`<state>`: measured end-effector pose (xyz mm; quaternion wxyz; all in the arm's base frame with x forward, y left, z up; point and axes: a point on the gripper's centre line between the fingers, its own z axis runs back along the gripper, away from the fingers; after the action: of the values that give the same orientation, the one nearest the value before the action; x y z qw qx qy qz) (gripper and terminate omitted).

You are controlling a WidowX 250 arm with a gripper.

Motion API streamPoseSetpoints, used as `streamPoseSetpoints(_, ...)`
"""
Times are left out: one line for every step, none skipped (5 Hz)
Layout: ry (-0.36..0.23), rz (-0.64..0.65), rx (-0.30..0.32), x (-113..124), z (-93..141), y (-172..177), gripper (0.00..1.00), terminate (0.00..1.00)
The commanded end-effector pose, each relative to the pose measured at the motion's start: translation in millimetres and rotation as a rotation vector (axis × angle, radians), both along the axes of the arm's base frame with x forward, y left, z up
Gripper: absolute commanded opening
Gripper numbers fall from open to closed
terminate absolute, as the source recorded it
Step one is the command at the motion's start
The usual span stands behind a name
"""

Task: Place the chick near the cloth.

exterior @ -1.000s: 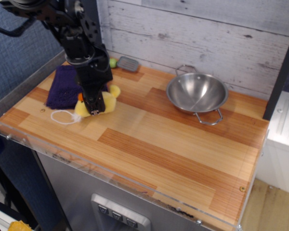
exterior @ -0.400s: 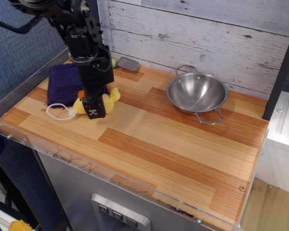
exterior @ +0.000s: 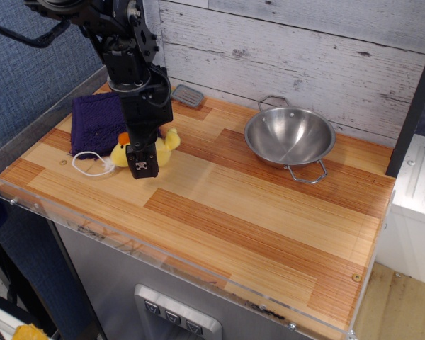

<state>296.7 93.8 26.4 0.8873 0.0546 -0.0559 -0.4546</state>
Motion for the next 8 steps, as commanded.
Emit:
streamPoseSetpoints(-0.218, 0.042, 0.008, 34.0, 95.7, -3.1, 1.0, 0.0)
streamPoseSetpoints(-0.305, 0.023, 0.016, 40.7, 137.1, -5.5, 1.0, 0.0)
streamPoseSetpoints(-0.393, -0.048, 0.044, 39.1, 182.9, -16.3, 1.0, 0.0)
streamPoseSetpoints(-0.442, -0.097, 0.077, 29.4, 205.8, -27.1, 1.0, 0.0)
streamPoseSetpoints(-0.442, -0.097, 0.077, 29.4, 205.8, -27.1, 1.0, 0.0)
streamPoseSetpoints(-0.442, -0.097, 0.077, 29.4, 205.8, -27.1, 1.0, 0.0)
streamPoseSetpoints(-0.442, -0.097, 0.077, 29.4, 205.8, -27.1, 1.0, 0.0)
streamPoseSetpoints(-0.442, -0.097, 0.077, 29.4, 205.8, -27.1, 1.0, 0.0)
